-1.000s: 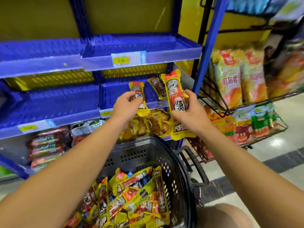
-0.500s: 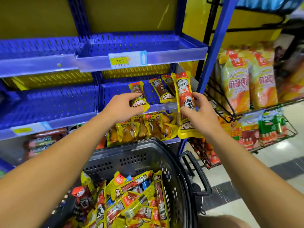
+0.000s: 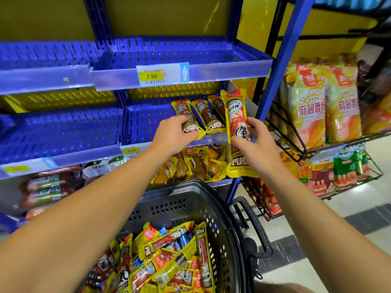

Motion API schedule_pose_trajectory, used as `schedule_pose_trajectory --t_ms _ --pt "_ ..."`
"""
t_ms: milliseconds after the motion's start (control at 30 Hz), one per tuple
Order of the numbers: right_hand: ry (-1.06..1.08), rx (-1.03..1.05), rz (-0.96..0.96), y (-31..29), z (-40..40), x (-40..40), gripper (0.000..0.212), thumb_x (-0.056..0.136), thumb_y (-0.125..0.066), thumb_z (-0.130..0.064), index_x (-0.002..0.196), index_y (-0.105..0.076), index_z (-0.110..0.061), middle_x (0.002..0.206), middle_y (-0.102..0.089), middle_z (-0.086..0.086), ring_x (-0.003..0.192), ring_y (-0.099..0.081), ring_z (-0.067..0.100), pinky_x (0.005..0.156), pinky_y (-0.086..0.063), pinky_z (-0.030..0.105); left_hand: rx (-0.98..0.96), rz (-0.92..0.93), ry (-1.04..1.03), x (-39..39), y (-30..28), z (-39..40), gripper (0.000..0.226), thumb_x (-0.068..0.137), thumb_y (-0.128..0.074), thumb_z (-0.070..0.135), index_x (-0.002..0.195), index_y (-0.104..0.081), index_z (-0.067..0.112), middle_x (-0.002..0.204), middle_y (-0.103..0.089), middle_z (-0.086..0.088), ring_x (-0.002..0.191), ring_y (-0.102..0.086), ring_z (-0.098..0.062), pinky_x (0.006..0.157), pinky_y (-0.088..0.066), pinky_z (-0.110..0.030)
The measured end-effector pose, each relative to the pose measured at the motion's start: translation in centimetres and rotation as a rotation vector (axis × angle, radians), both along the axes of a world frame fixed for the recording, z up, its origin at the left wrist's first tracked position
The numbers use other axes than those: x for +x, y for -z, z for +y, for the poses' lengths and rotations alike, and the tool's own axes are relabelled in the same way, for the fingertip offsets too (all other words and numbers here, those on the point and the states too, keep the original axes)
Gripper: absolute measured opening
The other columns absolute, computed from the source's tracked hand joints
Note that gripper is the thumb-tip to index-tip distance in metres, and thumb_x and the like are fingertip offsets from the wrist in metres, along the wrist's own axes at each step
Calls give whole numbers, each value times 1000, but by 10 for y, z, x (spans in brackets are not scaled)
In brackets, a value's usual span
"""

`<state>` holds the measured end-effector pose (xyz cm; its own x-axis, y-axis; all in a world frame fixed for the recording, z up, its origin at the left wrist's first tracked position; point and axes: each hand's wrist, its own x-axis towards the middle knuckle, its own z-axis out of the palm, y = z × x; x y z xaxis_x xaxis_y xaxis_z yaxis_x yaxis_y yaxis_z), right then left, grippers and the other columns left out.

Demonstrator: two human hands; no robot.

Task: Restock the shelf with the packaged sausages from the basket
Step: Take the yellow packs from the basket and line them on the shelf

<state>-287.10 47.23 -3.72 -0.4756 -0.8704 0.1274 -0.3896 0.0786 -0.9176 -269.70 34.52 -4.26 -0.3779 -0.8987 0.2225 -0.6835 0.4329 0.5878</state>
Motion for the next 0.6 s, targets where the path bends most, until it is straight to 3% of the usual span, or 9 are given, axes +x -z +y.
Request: schedule_pose_trajectory --t_ms 100,200,433,600 --pt "0 -7 -8 2 -2 0 62 86 -67 -25 142 -39 -29 101 -48 -26 91 -50 -14 63 -41 11 13 -9 3 -5 0 -4 60 85 -65 37 141 -48 22 144 -51 0 126 -50 -23 99 -42 -34" --pt "-2 -14 -16 3 -2 -2 63 86 -67 -25 142 -39 -29 109 -52 -17 93 -52 -12 65 -43 14 21 -28 1 -8 3 -8 62 84 -65 38 141 -48 21 145 -50 -1 131 -45 -26 102 -42 -37" --pt "14 -18 -24 3 2 -3 65 87 -68 -27 144 -38 -28 119 -52 -11 89 -54 -12 64 -44 14 18 -45 5 -9 1 -8 61 85 -64 37 142 -48 22 147 -48 -1 130 -48 -24 101 -41 -36" --pt "47 -31 -76 0 14 6 51 93 -57 -31 141 -42 -31 118 -57 -13 92 -60 -3 71 -51 25 -75 34 20 6 -7 13 56 85 -65 35 138 -52 22 142 -52 -2 132 -45 -22 107 -36 -35"
